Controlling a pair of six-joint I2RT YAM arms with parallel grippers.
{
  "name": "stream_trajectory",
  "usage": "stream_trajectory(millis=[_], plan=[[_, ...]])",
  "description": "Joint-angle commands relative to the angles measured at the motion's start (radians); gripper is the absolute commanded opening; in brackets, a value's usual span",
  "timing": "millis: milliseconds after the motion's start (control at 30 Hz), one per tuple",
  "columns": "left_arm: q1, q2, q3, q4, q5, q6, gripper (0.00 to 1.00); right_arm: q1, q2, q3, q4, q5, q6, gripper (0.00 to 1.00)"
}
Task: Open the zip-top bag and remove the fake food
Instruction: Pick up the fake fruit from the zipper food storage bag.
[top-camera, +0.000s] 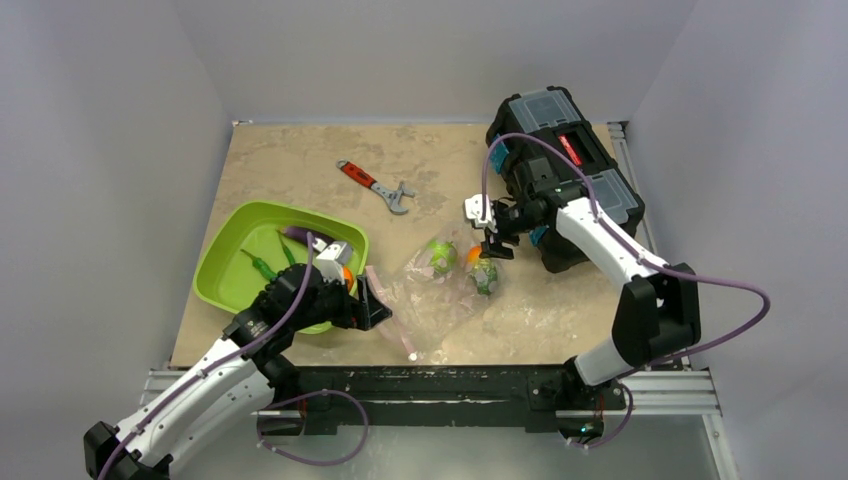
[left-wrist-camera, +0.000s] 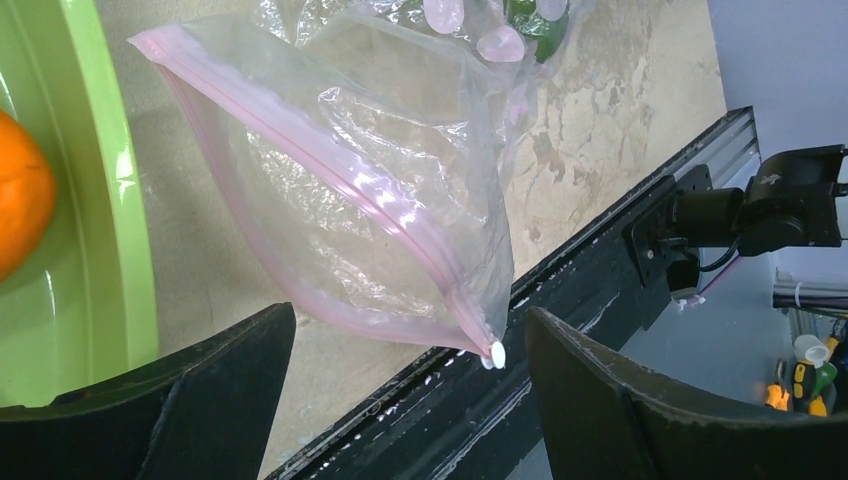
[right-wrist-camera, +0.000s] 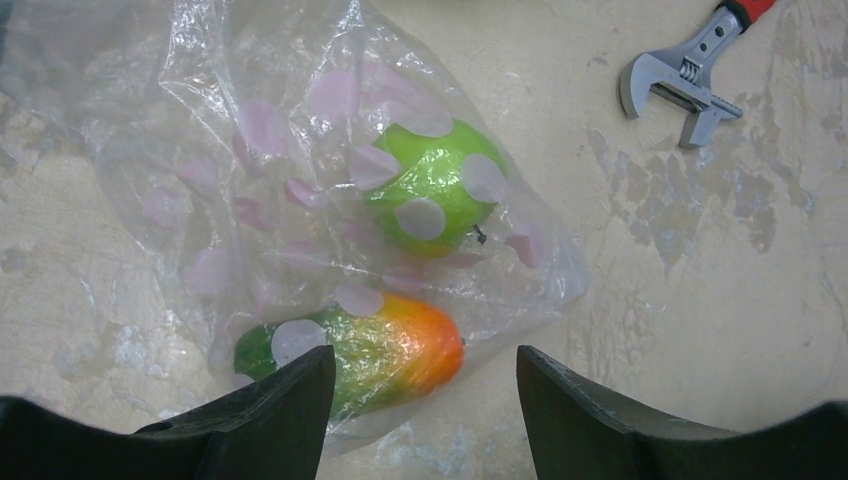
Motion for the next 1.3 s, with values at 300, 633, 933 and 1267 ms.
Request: stream_trajectory(millis=[300,633,933,1267], plan=[[-0.007,-0.002,-0.008,0.014,0.015,0.031,0.84,-0.016,0.088,0.069,0.037,0.052,-0.035,0.66],[-0.012,0.018,0.010,0.002,0.004,0.037,0.74,-0.001,0.200,0.142,0.010,0.066,-0.070,0.65],[-0.013,-0.001,0.030,-0.088,-0.041,0.021,0.59,0.134,0.234,0.153,0.075,0.110,-0.047,0.65],[-0.050,0.252,0.114,0.085,-0.052,0.120,0.47,0.183,0.287,0.179,0.065,0.136,-0.130,0.64]])
